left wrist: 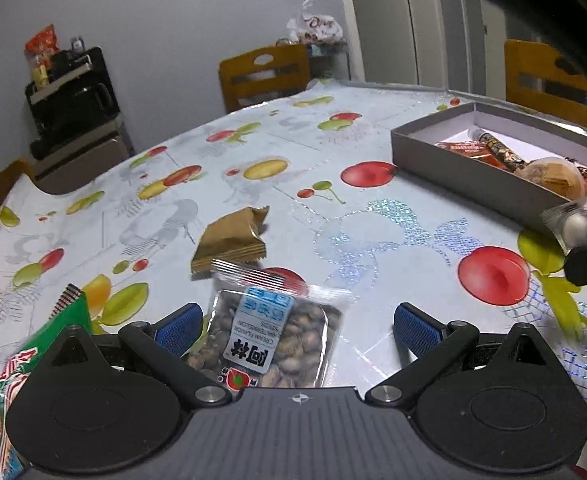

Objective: Organize snacks
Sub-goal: 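Grasp the clear bean bag with the left tool while the right grasps the small white candy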

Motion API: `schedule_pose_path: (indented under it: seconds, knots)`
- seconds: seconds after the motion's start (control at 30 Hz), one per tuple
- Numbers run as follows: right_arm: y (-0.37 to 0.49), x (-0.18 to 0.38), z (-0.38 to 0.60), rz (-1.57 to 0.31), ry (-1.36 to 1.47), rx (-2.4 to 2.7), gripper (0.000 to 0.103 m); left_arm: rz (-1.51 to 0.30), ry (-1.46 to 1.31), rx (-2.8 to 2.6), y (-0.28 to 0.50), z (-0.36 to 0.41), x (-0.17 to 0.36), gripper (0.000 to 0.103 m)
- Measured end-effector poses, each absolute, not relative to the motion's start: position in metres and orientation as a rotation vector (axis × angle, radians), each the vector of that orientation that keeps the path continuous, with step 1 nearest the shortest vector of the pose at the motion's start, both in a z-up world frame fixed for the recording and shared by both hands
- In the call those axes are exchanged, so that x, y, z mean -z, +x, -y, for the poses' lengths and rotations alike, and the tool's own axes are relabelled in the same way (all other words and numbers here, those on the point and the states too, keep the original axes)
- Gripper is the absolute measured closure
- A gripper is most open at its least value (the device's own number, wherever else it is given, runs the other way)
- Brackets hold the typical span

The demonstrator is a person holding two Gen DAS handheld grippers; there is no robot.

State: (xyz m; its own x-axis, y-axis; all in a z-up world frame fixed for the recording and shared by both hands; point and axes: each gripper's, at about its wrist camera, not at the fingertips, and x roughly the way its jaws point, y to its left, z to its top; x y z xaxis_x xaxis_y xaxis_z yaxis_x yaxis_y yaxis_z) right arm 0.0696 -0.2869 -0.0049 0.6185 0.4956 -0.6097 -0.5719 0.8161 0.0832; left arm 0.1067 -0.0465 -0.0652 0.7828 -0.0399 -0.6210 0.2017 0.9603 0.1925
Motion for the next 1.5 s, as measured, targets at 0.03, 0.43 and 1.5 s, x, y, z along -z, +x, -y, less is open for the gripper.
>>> schedule_pose_path:
  seconds: [0.03,0.43,1.5]
  knots:
    - [0.069,0.005,0.287,-0.664,-0.123,-0.617,0.083,-0.665,0.250,0.137,0.106,0.046,0.065,0.000]
    - [0.067,0.006,0.289,-0.671,-0.105,-0.626,0.083,-0.772,0.068,0.243,0.097,0.030,0.058,0.030]
    - [0.060,0.018,0.286,-0.690,-0.114,-0.645,0.083,-0.695,-0.099,0.120,0.095,0.027,0.062,0.056]
